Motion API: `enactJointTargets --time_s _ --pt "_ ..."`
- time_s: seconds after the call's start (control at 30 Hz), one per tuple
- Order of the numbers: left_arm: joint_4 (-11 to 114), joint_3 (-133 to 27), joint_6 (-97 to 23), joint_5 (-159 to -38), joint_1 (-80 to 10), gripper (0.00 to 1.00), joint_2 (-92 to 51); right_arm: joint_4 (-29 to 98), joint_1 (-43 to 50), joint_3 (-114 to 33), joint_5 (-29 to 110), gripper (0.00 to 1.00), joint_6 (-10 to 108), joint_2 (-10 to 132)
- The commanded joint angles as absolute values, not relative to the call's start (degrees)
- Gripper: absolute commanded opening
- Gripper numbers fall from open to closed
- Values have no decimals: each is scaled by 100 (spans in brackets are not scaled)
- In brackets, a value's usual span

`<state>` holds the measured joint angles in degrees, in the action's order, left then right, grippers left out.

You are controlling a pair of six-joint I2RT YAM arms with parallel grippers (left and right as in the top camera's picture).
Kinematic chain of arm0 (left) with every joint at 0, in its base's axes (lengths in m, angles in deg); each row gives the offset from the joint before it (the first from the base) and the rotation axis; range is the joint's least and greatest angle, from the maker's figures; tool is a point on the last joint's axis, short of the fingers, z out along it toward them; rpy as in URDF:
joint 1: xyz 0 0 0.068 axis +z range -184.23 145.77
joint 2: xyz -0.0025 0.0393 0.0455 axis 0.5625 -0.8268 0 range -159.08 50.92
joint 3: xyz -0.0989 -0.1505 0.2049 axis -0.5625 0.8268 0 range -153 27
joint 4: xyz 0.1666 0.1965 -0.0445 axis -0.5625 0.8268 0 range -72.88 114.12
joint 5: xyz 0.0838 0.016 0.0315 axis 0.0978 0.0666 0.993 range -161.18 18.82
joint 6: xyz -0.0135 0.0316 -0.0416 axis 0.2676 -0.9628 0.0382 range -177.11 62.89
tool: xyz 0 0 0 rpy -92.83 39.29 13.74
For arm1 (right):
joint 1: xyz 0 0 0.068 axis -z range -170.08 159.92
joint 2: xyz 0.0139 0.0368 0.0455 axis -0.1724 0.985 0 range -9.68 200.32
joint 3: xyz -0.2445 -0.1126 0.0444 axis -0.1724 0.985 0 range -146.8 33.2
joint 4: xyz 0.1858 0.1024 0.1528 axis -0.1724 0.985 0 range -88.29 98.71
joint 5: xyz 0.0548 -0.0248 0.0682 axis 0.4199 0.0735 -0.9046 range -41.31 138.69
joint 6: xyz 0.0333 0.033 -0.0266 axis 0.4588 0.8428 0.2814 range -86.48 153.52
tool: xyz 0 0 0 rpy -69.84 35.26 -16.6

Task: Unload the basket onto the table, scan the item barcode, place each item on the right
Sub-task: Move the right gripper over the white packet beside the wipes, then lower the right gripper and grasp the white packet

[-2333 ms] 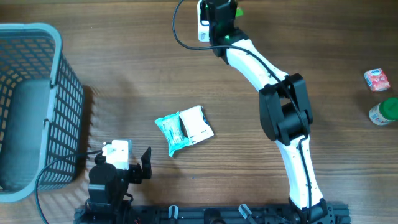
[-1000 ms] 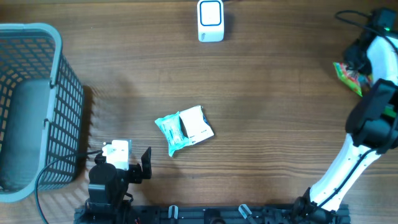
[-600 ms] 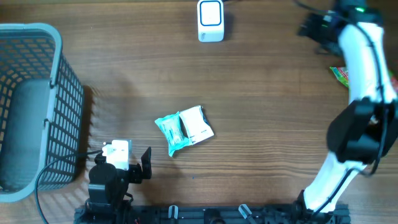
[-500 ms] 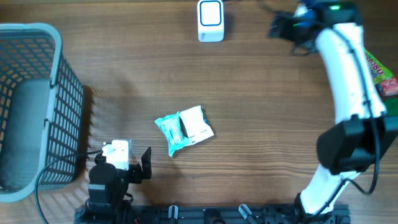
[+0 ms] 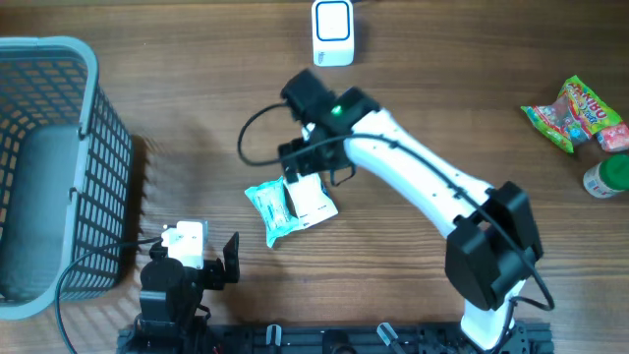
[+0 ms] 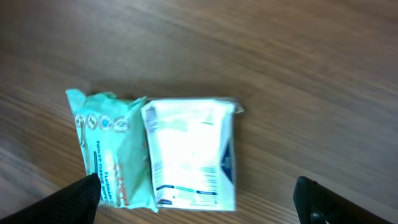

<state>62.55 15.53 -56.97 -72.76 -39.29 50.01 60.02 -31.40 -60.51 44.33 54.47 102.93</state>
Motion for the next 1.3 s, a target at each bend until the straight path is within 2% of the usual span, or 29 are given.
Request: enactJointTargets --time_s 0.0,0.3,1.0,1.03,1.27 --pt "6240 1575 -5664 -7263 -3887 100 5016 5658 -3258 -5712 4433 100 5493 10337" --pt "6240 1575 -5664 -7263 -3887 100 5016 4924 -3306 -4847 4411 99 5255 10337" --pt "6238 1575 -5664 -7263 -3887 100 5016 4406 -3592 -4788 4435 100 4988 11050" --pt "6238 1575 -5664 -7263 -3887 100 5016 4397 -3592 -4788 4435 99 5006 11078" --pt "6240 1575 -5664 -7263 -3887 100 5016 4327 -3585 -4788 4433 78 5008 11087"
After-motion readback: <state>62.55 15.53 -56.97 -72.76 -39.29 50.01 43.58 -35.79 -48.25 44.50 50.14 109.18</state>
